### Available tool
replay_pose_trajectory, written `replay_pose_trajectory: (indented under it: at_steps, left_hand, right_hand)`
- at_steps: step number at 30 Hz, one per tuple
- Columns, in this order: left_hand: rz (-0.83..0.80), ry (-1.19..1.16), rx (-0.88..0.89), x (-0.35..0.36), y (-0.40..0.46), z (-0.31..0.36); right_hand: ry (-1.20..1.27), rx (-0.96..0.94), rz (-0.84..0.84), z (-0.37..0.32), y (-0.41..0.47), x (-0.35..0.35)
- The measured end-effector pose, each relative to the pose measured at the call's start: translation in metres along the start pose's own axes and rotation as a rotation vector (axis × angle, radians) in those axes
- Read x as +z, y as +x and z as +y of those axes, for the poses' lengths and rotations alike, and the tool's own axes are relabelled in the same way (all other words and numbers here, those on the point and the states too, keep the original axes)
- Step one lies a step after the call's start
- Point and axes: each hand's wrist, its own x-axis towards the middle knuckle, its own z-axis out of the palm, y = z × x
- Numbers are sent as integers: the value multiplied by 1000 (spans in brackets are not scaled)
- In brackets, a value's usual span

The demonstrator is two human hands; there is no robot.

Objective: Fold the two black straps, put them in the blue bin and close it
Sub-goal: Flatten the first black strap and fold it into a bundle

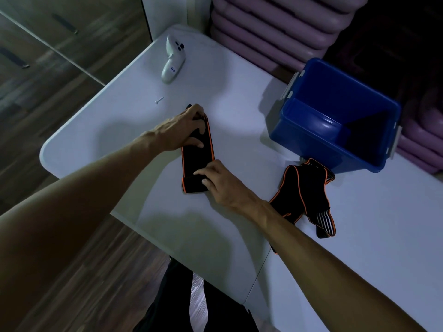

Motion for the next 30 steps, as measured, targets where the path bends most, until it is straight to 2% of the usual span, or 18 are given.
replay_pose_trajectory:
  at_steps: [5, 15, 21, 26, 30]
  left_hand:
    - [5, -13, -13, 1, -2, 1]
    - [-40, 17, -42, -1, -1, 0]
    - [68, 255, -72, -8, -4, 10]
    - [81, -20, -119, -1, -12, 3]
    - [186, -142, -115, -7, -27, 7]
  right_hand:
    - [-53, 59, 124, -1, -5, 5]
    - [-126, 38, 194, -6, 7, 1]
    - [-247, -33, 294, -5, 8, 6]
    - [-232, -77, 126, 8, -8, 0]
    - [-308, -108, 107, 12, 0, -2]
